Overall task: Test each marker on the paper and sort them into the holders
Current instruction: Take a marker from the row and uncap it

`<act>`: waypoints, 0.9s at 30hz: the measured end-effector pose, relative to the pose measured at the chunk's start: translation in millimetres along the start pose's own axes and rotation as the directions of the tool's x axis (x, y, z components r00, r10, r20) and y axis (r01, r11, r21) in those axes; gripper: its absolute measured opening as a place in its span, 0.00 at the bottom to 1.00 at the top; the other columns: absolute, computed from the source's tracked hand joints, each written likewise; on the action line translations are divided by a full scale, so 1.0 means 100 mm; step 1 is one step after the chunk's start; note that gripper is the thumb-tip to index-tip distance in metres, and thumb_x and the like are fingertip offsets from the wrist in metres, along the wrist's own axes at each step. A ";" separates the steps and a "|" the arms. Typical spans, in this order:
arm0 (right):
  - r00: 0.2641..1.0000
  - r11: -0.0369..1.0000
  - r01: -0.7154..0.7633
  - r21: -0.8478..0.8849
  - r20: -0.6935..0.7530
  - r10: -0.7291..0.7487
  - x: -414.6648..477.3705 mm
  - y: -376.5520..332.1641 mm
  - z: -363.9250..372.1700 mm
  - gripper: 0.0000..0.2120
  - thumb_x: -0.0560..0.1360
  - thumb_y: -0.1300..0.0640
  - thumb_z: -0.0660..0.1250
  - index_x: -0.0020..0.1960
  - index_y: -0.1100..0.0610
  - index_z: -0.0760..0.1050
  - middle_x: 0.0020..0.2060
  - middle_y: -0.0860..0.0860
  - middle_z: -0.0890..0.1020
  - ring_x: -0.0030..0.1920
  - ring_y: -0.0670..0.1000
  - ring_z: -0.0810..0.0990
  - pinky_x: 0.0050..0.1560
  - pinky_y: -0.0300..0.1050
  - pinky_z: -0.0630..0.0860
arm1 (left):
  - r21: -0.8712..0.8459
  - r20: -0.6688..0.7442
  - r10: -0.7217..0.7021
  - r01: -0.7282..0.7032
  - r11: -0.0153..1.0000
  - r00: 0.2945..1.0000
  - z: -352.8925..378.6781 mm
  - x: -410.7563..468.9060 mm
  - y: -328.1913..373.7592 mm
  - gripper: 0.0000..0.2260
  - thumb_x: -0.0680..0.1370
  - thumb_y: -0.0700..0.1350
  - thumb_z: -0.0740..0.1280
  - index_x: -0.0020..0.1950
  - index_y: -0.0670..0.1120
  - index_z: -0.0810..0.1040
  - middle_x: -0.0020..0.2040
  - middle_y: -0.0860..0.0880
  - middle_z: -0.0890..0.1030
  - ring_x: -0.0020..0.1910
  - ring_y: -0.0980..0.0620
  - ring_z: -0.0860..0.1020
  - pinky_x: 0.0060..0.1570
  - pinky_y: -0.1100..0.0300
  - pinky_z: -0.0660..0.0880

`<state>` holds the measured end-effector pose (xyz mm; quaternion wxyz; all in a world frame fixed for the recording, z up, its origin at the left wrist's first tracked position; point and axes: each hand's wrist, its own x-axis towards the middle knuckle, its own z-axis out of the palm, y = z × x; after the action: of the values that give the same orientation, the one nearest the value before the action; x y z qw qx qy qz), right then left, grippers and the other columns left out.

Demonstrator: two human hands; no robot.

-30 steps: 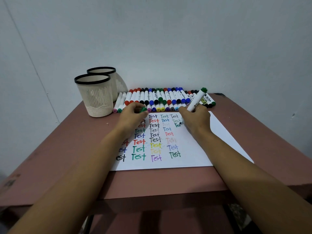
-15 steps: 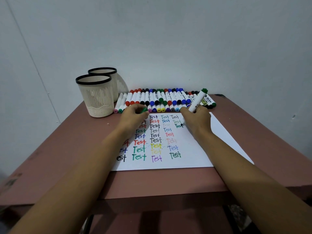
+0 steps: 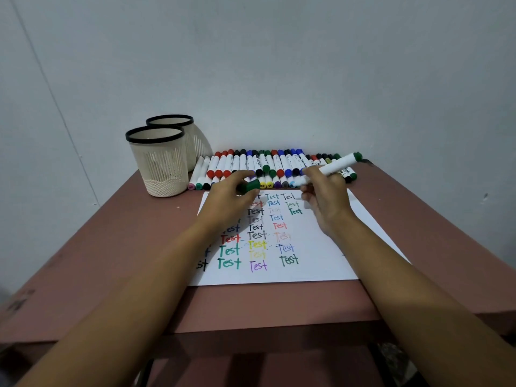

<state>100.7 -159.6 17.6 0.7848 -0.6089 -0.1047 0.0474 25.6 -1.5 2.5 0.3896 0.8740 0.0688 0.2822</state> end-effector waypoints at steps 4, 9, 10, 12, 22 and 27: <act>0.981 0.979 -0.074 0.188 0.192 0.038 -0.06 -0.04 0.06 0.07 0.77 0.66 0.61 0.40 0.61 0.73 0.35 0.55 0.76 0.33 0.48 0.74 0.31 0.37 0.74 | 0.051 0.028 0.077 -0.078 0.996 0.997 0.01 -0.01 0.05 0.15 0.76 0.42 0.67 0.62 0.42 0.75 0.55 0.48 0.79 0.50 0.57 0.75 0.43 0.79 0.67; 0.965 0.990 -0.050 0.129 0.263 0.015 -0.07 -0.02 0.07 0.07 0.77 0.66 0.62 0.41 0.59 0.73 0.36 0.56 0.78 0.33 0.48 0.78 0.33 0.37 0.77 | 0.047 0.049 0.132 -0.134 0.990 0.990 0.02 -0.03 0.09 0.13 0.76 0.41 0.68 0.60 0.41 0.76 0.54 0.46 0.80 0.48 0.56 0.76 0.43 0.81 0.68; 0.962 0.992 -0.045 0.114 0.272 0.012 -0.07 -0.02 0.07 0.07 0.77 0.66 0.62 0.41 0.59 0.73 0.36 0.55 0.79 0.33 0.47 0.79 0.33 0.37 0.77 | 0.041 0.048 0.136 -0.138 0.990 0.990 0.02 -0.03 0.10 0.14 0.76 0.41 0.68 0.61 0.41 0.76 0.54 0.47 0.80 0.48 0.56 0.76 0.43 0.81 0.68; 0.956 0.995 -0.037 0.090 0.294 0.009 -0.07 0.00 0.07 0.07 0.77 0.65 0.63 0.42 0.59 0.74 0.34 0.54 0.80 0.33 0.47 0.80 0.33 0.37 0.77 | 0.024 0.048 0.146 -0.148 0.989 0.988 0.03 -0.04 0.11 0.14 0.76 0.42 0.68 0.61 0.41 0.76 0.53 0.48 0.80 0.48 0.56 0.76 0.44 0.80 0.68; 0.927 0.993 -0.092 0.071 0.370 0.059 -0.09 0.03 0.07 0.08 0.76 0.60 0.67 0.38 0.59 0.75 0.27 0.49 0.72 0.25 0.42 0.69 0.26 0.33 0.66 | 0.128 0.018 0.366 -0.365 0.922 0.931 0.05 -0.07 0.13 0.09 0.79 0.40 0.63 0.54 0.36 0.78 0.38 0.48 0.75 0.35 0.53 0.71 0.36 0.70 0.65; 0.906 0.987 -0.137 0.084 0.414 0.090 -0.07 0.04 0.04 0.07 0.77 0.60 0.66 0.40 0.59 0.76 0.26 0.49 0.74 0.26 0.43 0.71 0.27 0.33 0.69 | 0.039 0.076 0.286 -0.289 0.956 0.955 0.06 -0.07 0.13 0.09 0.80 0.41 0.60 0.47 0.37 0.77 0.32 0.52 0.71 0.28 0.58 0.67 0.30 0.67 0.62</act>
<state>93.0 -155.8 14.0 0.7741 -0.5458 -0.2281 0.2253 21.5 -16.5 5.2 0.3245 0.8934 -0.0655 0.3037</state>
